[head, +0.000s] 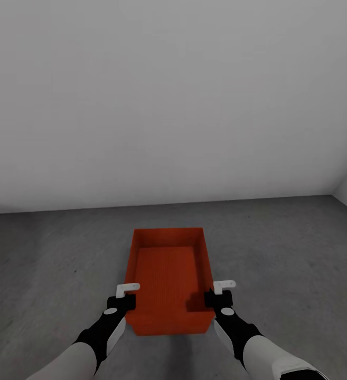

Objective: Move the two storage containers from the living room to the garage. In the garage, place one container on the floor and stack the other container on top of it (either order is fine).

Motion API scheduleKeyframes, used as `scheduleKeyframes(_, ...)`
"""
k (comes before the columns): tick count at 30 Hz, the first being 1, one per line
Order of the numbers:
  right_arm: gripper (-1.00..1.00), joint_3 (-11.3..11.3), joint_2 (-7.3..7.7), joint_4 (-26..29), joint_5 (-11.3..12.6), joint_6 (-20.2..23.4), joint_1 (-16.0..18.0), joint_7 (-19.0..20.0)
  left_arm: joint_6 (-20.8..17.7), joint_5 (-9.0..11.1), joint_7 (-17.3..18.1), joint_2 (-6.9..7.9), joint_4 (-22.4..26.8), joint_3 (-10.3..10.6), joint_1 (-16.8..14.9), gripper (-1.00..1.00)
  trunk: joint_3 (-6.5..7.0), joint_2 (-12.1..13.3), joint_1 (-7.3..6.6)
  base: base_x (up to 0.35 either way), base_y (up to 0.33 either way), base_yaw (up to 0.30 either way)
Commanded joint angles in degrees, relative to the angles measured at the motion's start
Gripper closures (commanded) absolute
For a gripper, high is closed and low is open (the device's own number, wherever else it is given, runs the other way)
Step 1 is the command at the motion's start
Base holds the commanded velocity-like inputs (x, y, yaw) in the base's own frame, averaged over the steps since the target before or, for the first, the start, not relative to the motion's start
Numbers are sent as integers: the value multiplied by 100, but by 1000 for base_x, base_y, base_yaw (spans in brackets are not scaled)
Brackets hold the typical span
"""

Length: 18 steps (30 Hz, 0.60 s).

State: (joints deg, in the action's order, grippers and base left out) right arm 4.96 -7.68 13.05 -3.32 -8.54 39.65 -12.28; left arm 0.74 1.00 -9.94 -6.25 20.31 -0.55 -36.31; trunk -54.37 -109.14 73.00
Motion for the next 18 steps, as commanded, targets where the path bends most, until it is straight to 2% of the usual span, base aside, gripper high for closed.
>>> scheduleKeyframes(1,100,-129,3,31,-98,-16,8,-64,5,15,-333,1,-18,-51,1,100,-4,-2,1,143,0,0)
scheduleKeyframes(18,100,-133,7,30,-98,-16,8,-64,5,2,-333,1,-18,-51,1,100,-4,-2,1,16,0,0)
